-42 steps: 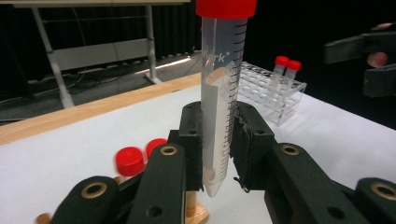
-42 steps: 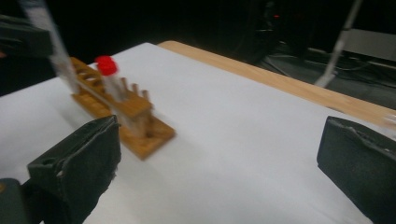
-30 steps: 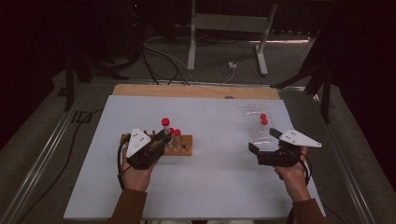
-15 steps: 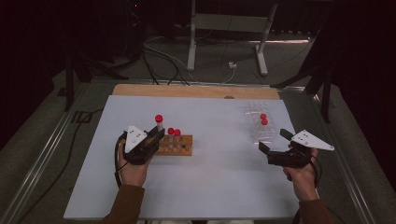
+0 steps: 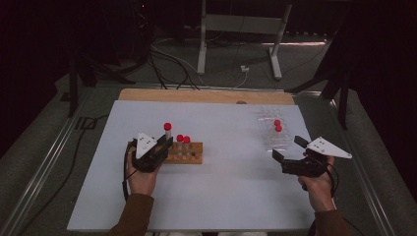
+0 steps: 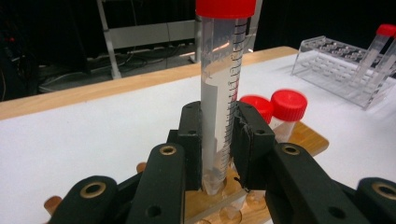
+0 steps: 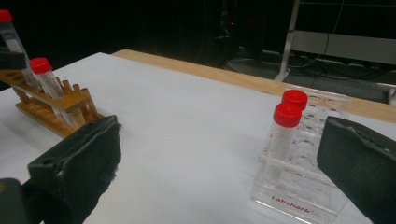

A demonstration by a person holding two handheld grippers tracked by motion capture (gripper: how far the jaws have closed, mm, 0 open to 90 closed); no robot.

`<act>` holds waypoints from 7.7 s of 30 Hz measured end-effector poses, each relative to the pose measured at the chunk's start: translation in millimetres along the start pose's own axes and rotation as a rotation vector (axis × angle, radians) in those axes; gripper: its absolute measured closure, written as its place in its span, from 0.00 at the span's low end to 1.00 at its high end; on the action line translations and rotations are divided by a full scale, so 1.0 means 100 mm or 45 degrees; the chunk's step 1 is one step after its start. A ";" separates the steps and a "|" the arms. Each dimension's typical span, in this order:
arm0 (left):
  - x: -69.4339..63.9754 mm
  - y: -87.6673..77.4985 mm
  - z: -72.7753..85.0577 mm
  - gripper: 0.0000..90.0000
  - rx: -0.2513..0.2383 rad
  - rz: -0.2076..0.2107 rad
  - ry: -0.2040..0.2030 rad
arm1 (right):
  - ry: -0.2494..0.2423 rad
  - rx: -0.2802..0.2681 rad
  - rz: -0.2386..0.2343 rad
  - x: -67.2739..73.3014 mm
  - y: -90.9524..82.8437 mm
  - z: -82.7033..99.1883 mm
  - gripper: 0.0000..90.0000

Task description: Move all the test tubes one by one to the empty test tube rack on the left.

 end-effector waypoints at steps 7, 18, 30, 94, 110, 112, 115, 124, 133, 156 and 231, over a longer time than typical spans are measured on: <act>-0.01 0.04 0.10 0.84 0.026 -0.006 -0.004 | -0.001 0.000 -0.004 0.00 0.00 0.00 0.00; -0.04 0.08 0.19 0.83 0.070 -0.007 0.011 | 0.002 -0.001 -0.009 0.00 -0.01 0.00 0.00; -0.04 0.09 0.23 0.81 0.082 -0.008 0.010 | 0.005 -0.008 -0.009 0.00 -0.02 -0.01 0.00; 0.27 -0.56 0.12 0.01 -0.057 -0.048 -0.164 | 0.067 0.096 0.262 -0.38 0.62 0.02 0.44; 0.31 -0.54 0.17 0.01 -0.028 -0.071 -0.182 | 0.094 0.142 0.350 -0.48 0.81 0.11 0.82; 0.31 -0.55 0.16 0.01 -0.028 -0.074 -0.180 | 0.092 0.125 0.352 -0.47 0.80 0.10 0.82; 0.30 -0.55 0.16 0.01 -0.026 -0.078 -0.176 | 0.097 0.100 0.347 -0.47 0.76 0.05 0.82; 0.30 -0.54 0.17 0.01 -0.019 -0.076 -0.169 | 0.066 0.033 0.332 -0.40 0.60 -0.16 0.83; 0.29 -0.54 0.16 0.01 -0.008 -0.073 -0.154 | 0.021 -0.022 0.304 -0.30 0.45 -0.36 0.83; 0.00 -0.47 -0.05 0.01 -0.029 -0.011 -0.049 | 0.025 0.062 0.013 0.26 0.51 -0.31 0.83; -0.98 0.15 -0.43 0.85 -0.046 0.296 0.107 | -0.088 0.180 -0.335 1.28 0.70 -0.26 0.20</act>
Point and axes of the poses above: each handheld gripper's, and its own axes: y roughly forward along the jaws, z roughly out of its underside, x roughly to its left, the point moved 4 cm from there along y, roughly forward along the jaws, and after that the axes turned 9 degrees about y, right-handed, at the moved point
